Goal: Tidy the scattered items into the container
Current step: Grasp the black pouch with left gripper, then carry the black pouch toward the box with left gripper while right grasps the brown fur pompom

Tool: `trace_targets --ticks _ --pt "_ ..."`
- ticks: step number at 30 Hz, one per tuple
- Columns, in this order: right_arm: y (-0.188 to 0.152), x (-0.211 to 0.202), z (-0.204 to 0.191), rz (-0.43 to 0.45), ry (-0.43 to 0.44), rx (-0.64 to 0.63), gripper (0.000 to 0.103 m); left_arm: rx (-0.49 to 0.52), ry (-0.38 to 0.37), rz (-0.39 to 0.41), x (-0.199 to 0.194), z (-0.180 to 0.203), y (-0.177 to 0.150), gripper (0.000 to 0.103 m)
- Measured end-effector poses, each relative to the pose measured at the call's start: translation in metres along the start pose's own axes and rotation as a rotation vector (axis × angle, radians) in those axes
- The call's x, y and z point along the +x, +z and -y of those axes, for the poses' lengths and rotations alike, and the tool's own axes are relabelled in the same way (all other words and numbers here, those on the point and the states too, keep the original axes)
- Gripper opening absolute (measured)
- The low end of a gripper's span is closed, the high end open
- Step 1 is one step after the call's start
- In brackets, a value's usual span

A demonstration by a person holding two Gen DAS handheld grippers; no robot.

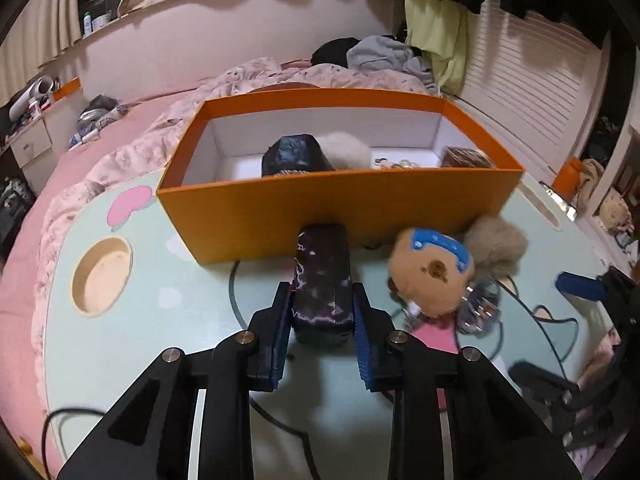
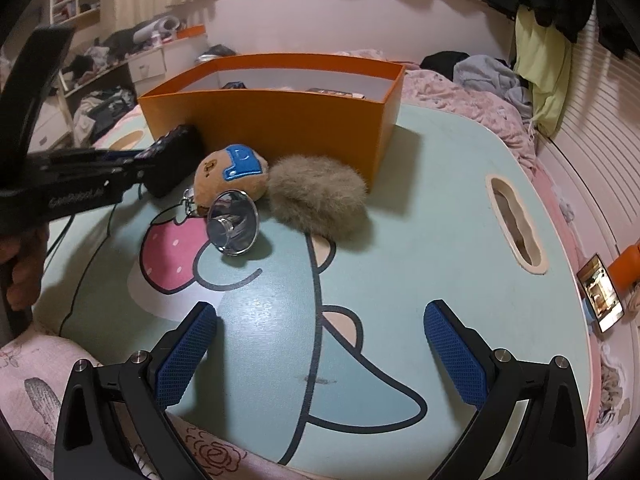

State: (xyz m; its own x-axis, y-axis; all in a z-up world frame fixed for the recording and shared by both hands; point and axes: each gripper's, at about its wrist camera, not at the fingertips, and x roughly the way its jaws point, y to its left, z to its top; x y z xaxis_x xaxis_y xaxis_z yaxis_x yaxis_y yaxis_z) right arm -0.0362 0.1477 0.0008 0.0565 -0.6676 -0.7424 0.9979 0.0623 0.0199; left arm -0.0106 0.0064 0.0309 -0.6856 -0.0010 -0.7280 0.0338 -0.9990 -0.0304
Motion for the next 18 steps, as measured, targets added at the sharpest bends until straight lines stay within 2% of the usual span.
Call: trace_targets --ticks 3,8,10,11,12,16,17,18 --pt "0.007 -0.008 0.010 0.041 0.047 0.044 0.102 -0.019 -0.020 0.050 -0.023 -0.001 -0.010 0.029" --pt "0.035 -0.016 0.023 0.106 0.007 0.030 0.102 -0.070 -0.046 0.106 -0.059 -0.009 -0.025 0.029" --pt "0.046 -0.010 0.023 0.107 -0.016 -0.008 0.100 -0.084 -0.059 0.118 -0.069 -0.011 -0.030 0.030" --pt "0.050 -0.004 0.023 0.099 -0.020 -0.024 0.095 -0.086 -0.067 0.118 -0.071 -0.011 -0.032 0.030" --pt "0.053 0.002 0.023 0.083 -0.011 -0.035 0.090 -0.085 -0.069 0.117 -0.072 -0.011 -0.032 0.030" --pt "0.061 0.025 0.021 0.024 0.064 -0.056 0.086 -0.078 -0.049 0.118 -0.070 -0.009 -0.033 0.030" --pt "0.061 0.031 0.018 0.017 0.068 -0.070 0.080 -0.077 -0.049 0.118 -0.070 -0.008 -0.035 0.030" --pt "0.059 0.035 0.015 0.004 0.069 -0.082 0.047 -0.077 -0.052 0.116 -0.069 -0.008 -0.035 0.030"
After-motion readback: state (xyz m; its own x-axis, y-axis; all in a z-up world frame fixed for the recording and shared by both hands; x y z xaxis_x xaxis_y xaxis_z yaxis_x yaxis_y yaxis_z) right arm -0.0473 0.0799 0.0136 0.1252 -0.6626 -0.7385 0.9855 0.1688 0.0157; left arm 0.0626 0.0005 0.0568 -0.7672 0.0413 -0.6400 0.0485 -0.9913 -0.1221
